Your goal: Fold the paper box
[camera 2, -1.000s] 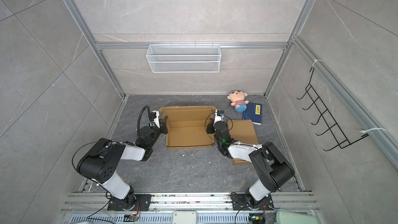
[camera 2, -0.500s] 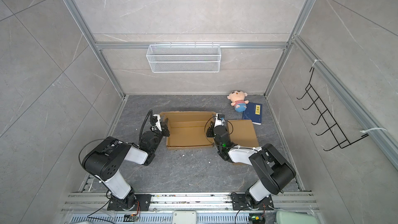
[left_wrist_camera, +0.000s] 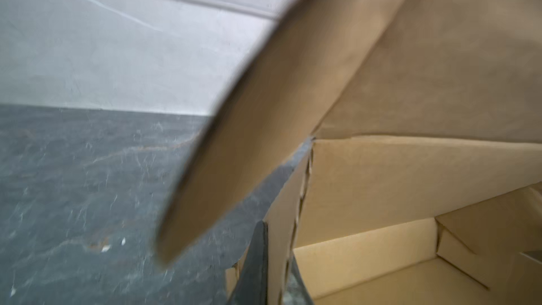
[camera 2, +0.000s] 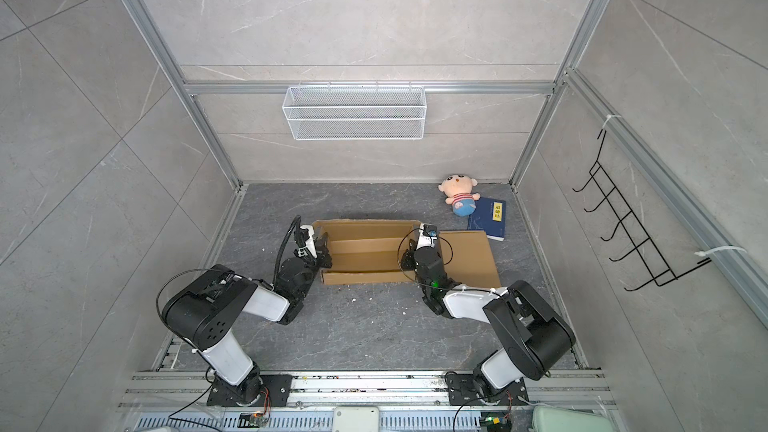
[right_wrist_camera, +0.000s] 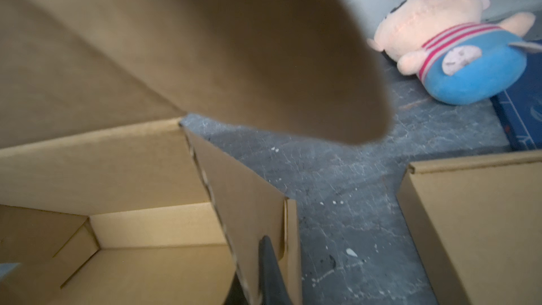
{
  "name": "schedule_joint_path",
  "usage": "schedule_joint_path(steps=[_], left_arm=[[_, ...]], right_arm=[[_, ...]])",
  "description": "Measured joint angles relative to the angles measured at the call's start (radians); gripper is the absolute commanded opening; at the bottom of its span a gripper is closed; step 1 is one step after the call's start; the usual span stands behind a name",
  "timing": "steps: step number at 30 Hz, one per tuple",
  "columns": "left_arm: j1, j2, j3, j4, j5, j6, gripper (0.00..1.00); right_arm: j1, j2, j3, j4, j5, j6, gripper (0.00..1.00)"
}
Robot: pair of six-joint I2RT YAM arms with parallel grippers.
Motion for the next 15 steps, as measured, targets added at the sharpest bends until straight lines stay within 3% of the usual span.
schedule_joint_path(steps=[7,15], left_arm=[[-0.008,-0.035,-0.031,-0.011,-0.018,0.001,0.0],[-0.008,-0.063,-0.042,-0.036,-0.016,0.035,0.0]], right_arm=[[0.003,-0.013,-0.01,-0.004,0.0,0.0,0.0],[0.0,-0.102,0.009,-0.231,-0.025,-0.019,0.22]])
